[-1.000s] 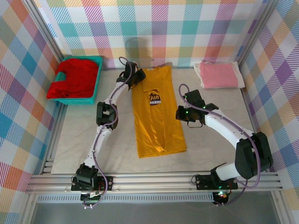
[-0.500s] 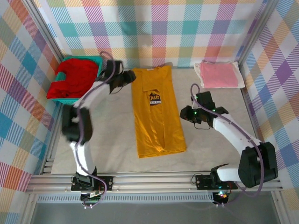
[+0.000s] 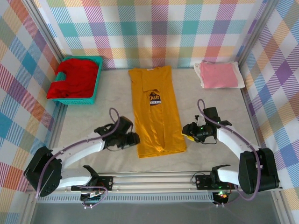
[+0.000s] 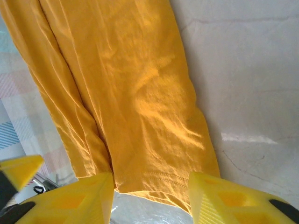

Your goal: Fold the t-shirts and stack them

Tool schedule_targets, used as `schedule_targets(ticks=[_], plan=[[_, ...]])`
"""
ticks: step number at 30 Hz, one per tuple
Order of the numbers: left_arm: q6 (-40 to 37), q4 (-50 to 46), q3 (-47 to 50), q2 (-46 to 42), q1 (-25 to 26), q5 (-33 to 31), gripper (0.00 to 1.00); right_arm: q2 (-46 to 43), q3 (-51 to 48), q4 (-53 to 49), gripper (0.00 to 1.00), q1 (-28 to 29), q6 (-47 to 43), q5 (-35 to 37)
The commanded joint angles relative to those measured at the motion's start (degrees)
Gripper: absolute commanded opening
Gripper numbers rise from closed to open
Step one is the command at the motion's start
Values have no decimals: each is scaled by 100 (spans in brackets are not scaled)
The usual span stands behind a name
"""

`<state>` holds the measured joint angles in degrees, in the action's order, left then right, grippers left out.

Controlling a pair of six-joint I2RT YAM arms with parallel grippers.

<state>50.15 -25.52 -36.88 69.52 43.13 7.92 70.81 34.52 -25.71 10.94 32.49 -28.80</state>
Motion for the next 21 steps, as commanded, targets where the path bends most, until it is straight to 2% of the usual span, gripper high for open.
schedule_targets(ticks=[1,3,15,21], plan=[[844,87,15,-137,397,-15,48,48,-54,87,46,13,-85,-219],[824,40,-37,-43,561,-62,48,30,-75,160,46,13,-76,-182],[926,793,283,453,685,85,44,54,-125,321,47,13,-98,-211],[1008,735,278,643,931,-23,42,213,-88,440,47,7,-78,-278]])
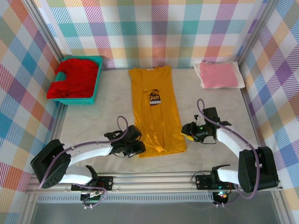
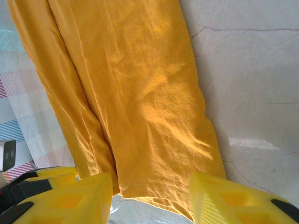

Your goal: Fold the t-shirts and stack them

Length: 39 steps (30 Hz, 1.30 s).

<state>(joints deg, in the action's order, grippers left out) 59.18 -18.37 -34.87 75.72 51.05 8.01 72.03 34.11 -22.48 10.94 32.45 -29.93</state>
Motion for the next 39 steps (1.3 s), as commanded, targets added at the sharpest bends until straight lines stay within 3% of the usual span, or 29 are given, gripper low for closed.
schedule_targets(ticks=[1,6,11,20,25,28,34,39], plan=[[96,13,114,-13,147,-58,42,108,-49,142,47,13,-64,-188],[165,194,280,-41,166,-118,41,204,-42,191,47,13,-51,-241],[45,-352,222,-275,169,-288,41,106,-99,177,47,14,-28,-220],[38,191,317,-100,169,-333,39,-73,-394,78,46,22,-64,-178],[-208,422,66,283,171,-212,31,-109,-440,69,46,22,-46,-158],[-232,447,42,326,176,-191,19,-169,-474,2,46,22,1,-52],[-237,61,98,126,171,-434,12,-413,-544,-675,47,21,92,497],[-174,178,279,-16,169,-568,8,-298,-607,-605,46,123,-103,138]])
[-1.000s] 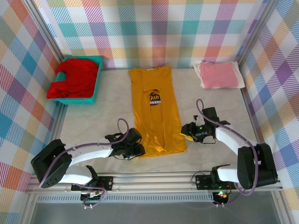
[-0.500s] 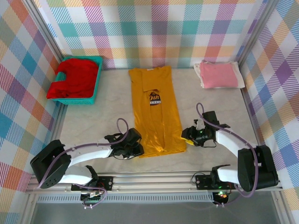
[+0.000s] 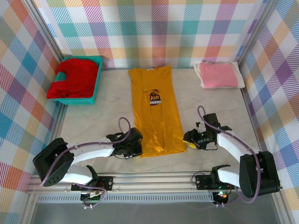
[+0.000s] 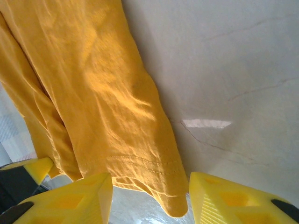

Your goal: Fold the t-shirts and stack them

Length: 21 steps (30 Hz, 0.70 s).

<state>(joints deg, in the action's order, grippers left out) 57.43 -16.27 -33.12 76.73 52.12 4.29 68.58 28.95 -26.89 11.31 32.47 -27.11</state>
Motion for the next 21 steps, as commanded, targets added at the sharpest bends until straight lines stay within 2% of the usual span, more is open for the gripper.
schedule_targets(ticks=[1,4,13,21], plan=[[-10,-33,97,-90,62,-201,6,80,-100,-53,46,147,-83,-213],[-55,-72,62,32,62,-174,0,300,-122,294,46,321,86,-481],[5,-184,235,-184,62,-426,0,677,-145,507,40,510,78,-389],[32,-201,342,-227,55,-460,0,-23,22,-150,44,520,125,285]])
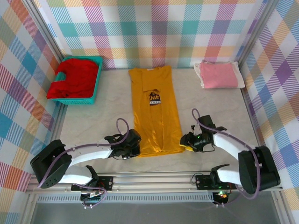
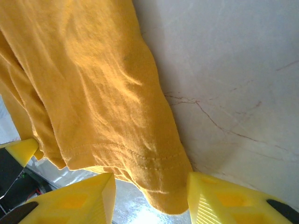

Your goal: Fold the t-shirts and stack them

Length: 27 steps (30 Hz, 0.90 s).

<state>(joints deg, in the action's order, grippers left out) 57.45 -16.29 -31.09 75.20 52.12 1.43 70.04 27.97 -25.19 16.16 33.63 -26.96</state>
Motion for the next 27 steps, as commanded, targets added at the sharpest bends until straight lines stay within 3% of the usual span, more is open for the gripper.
schedule_targets(ticks=[1,9,12,17,27], plan=[[23,-199,147,-84,55,-178,0,-146,111,-284,44,33,16,254],[11,-86,226,-81,27,-179,0,421,167,172,44,211,19,-11],[4,-49,235,-61,26,-176,0,676,196,407,40,340,75,-196],[42,-14,335,-216,20,-230,0,845,192,678,18,579,311,-142],[34,-305,460,-855,-43,-455,0,522,365,513,0,890,672,-143]])
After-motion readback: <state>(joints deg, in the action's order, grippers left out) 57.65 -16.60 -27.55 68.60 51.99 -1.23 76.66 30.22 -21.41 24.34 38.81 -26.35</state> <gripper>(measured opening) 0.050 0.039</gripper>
